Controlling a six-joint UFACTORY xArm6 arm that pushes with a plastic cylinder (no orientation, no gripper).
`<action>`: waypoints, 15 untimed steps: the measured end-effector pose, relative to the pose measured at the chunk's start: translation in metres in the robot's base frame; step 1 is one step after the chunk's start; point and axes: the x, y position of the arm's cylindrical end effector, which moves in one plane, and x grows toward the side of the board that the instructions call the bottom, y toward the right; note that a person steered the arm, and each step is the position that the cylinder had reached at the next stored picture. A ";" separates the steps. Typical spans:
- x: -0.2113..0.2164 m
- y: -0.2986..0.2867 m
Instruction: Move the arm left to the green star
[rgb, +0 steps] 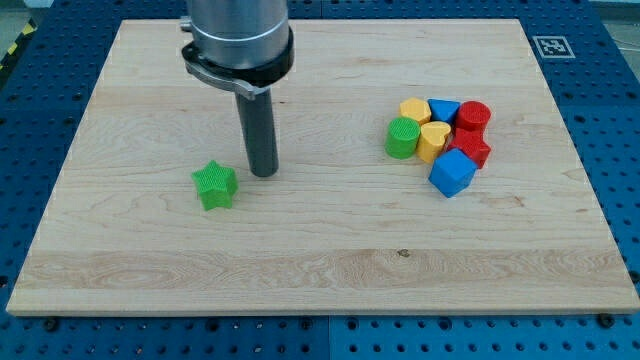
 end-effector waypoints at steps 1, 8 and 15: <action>-0.006 -0.018; 0.007 -0.119; 0.015 -0.107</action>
